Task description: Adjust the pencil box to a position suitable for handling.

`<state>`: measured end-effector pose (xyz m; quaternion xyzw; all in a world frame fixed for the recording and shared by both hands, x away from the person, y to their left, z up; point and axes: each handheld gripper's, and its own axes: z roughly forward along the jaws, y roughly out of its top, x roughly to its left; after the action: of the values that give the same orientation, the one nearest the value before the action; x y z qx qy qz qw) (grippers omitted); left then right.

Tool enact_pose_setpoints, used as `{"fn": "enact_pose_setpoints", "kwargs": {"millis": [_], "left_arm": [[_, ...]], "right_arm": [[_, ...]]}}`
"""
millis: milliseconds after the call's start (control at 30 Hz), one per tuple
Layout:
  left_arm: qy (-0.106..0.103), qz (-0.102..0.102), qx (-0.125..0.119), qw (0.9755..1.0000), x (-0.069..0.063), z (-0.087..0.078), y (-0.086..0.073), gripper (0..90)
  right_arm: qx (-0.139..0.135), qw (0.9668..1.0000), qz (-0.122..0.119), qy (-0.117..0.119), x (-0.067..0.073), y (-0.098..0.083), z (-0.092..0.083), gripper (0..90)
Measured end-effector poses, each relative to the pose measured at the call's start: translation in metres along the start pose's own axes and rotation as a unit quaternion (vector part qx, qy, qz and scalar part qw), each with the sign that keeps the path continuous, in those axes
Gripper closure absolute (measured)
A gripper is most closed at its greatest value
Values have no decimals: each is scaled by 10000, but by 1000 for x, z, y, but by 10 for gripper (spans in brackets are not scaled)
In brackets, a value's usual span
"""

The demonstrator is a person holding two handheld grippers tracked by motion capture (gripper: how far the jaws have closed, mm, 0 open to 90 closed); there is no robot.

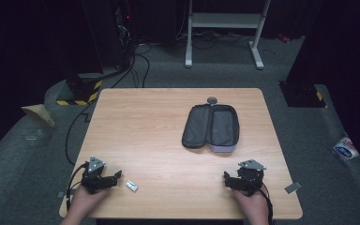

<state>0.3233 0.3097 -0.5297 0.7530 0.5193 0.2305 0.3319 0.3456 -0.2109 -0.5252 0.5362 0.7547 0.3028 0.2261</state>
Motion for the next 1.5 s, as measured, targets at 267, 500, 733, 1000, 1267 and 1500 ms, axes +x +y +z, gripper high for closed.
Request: {"fn": "enact_pose_setpoints", "kwargs": {"millis": [267, 500, 733, 1000, 1267, 1500], "left_arm": [[17, 11, -1, 10000, 0, 1, 1, 170], [16, 12, -2, 10000, 0, 1, 1, 170], [11, 16, 0, 10000, 0, 1, 1, 171], [-6, 21, 10, 10000, 0, 1, 1, 171], [-15, 18, 15, 10000, 0, 0, 1, 171], [-17, 33, 20, 10000, 0, 0, 1, 171]], "right_arm": [[0, 10000, 1, -1, 0, 0, 0, 80], [-7, 10000, -17, 6, 0, 0, 0, 86], [-39, 10000, -1, 34, 1, -1, -2, 129], [-85, 10000, -4, 23, 0, -1, -3, 168], [-168, 9998, -73, 54, -1, -2, -5, 306], [-648, 9976, 152, 202, -3, 11, -18, 367]]}}
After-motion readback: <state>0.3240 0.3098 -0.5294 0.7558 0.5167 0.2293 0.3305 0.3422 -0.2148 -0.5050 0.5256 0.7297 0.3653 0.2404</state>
